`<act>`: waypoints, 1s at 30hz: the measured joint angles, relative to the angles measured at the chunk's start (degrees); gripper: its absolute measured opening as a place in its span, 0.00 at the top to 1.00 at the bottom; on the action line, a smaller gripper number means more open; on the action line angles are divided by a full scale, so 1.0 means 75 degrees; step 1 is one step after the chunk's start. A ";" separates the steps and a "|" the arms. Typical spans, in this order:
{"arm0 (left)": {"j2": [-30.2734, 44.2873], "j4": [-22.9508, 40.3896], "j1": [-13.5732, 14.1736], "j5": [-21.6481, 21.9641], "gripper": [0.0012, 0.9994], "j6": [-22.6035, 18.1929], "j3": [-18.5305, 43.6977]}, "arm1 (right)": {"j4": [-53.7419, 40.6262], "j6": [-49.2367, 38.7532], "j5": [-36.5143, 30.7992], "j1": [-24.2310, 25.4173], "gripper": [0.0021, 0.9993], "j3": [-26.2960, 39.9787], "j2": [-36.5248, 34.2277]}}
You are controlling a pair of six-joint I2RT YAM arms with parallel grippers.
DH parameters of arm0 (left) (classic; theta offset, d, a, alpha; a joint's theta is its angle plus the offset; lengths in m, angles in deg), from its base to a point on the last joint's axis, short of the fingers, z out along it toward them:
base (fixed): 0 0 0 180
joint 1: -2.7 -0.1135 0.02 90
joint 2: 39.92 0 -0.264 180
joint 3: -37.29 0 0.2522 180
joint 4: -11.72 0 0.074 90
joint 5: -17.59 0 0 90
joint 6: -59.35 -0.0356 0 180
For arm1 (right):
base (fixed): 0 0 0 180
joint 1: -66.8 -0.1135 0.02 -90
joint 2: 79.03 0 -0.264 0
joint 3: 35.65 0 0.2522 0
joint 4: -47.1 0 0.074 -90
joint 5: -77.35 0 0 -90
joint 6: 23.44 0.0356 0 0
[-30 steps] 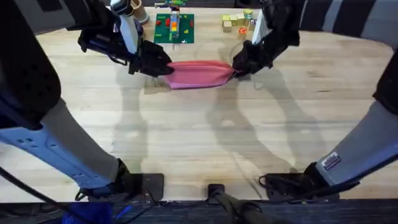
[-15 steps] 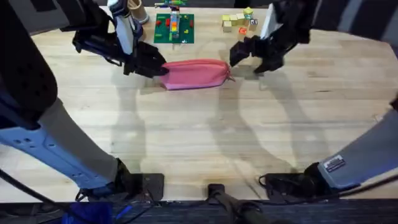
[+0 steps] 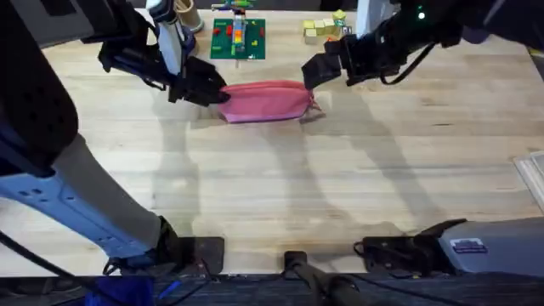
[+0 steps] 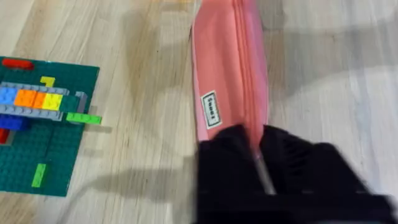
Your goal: Unzip the bag, pick up the pens from the table one at a time and place them inside, then zip the bag closed.
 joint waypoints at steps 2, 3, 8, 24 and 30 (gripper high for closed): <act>0.0000 0.0000 0.0000 0.0007 0.91 -0.0012 0.0000 | -0.0056 -0.0076 -0.0107 -0.0138 0.00 0.0000 0.0096; 0.0000 0.0000 0.0000 0.0006 0.74 -0.0006 0.0000 | -0.0070 -0.0100 -0.0139 -0.0167 0.00 0.0000 0.0106; 0.0000 0.0038 -0.0009 0.0009 0.04 0.0026 0.0000 | -0.0074 -0.0132 -0.0282 -0.0194 0.00 0.0000 0.0118; -0.0859 0.1489 -0.0216 0.0914 0.00 0.0915 0.0568 | -0.0455 -0.0236 -0.1437 -0.0191 0.00 0.0000 0.1195; -0.2479 0.1512 -0.0230 0.2123 0.00 0.3287 0.1072 | -0.0489 -0.0237 -0.1576 -0.0191 0.00 0.0004 0.2224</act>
